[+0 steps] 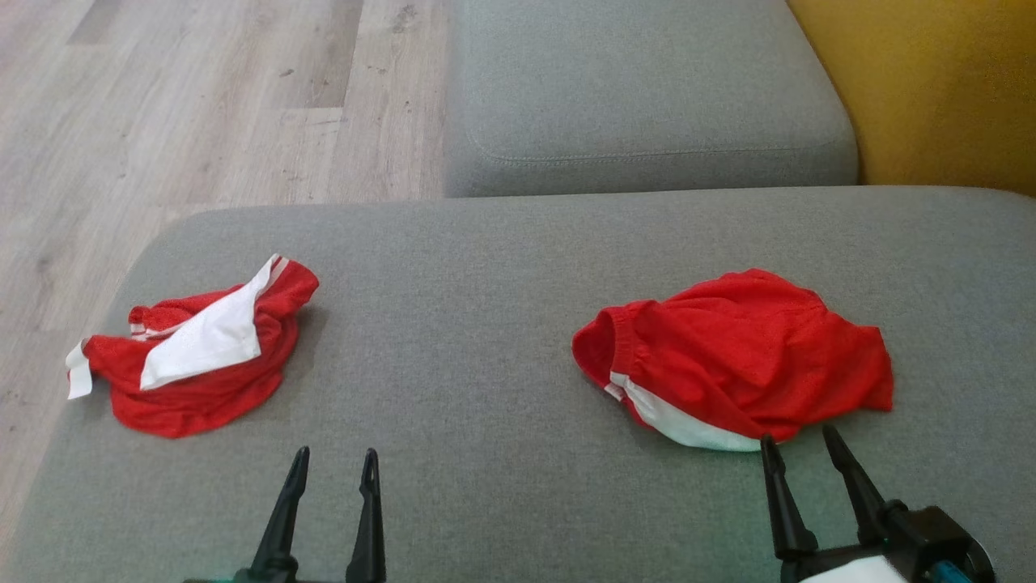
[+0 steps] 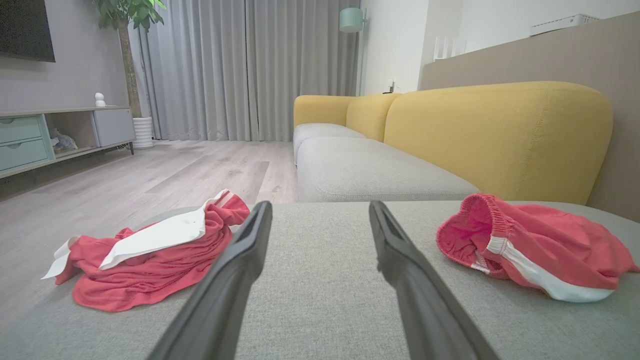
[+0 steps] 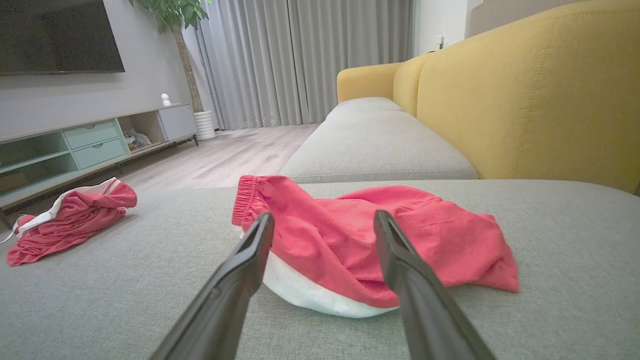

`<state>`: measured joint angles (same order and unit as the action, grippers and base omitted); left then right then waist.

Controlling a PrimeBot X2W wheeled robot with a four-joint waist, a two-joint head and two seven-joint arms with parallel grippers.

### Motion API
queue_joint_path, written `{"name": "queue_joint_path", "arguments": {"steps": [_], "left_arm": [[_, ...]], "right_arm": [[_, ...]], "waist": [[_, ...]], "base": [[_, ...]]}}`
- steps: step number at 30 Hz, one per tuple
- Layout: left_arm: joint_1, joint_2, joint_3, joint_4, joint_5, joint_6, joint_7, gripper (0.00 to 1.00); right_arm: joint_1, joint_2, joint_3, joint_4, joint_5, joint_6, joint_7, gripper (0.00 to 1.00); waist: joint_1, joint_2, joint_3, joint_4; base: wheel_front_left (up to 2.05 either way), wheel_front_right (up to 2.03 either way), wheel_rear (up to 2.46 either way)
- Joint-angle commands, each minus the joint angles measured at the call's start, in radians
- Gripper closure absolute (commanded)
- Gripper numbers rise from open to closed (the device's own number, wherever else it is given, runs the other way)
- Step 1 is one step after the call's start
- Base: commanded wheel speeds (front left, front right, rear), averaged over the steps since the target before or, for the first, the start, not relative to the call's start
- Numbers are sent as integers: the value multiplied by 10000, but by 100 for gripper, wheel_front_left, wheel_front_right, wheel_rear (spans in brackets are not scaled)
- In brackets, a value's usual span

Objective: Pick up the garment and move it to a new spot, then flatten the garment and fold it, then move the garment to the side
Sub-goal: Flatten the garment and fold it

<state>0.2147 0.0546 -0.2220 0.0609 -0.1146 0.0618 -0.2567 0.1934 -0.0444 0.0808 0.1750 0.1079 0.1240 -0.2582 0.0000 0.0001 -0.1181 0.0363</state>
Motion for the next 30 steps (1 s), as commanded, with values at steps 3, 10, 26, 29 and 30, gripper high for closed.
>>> {"name": "queue_joint_path", "arguments": {"steps": [3,10,26,29,30], "left_arm": [[-354,-43,330,-258,-13,35,-51,0],[-379,-43,295,-143,-3,-48,-51,0],[-3400,-43,-941,2524,320,-1297,-51,0],[-4418,-16,-1336,3258,651,-1584,-51,0],[-4991,70,-1676,3709,903,-1705,-51,0]], "right_arm": [[-358,-58,236,-328,68,67,-36,0],[-460,-58,275,-351,37,67,-36,0],[-1357,-58,564,-752,-200,67,-36,0],[-1705,-58,736,-854,-192,67,-36,0],[-1920,-58,814,-923,-148,67,-36,0]], "waist": [[0,-1,30,-18],[0,-1,173,-248],[0,-1,2115,-1584],[0,-1,2675,-1931],[0,-1,2972,-2170]], "base": [[0,0,0],[0,0,0],[0,0,0],[0,0,0],[0,0,0]]}}
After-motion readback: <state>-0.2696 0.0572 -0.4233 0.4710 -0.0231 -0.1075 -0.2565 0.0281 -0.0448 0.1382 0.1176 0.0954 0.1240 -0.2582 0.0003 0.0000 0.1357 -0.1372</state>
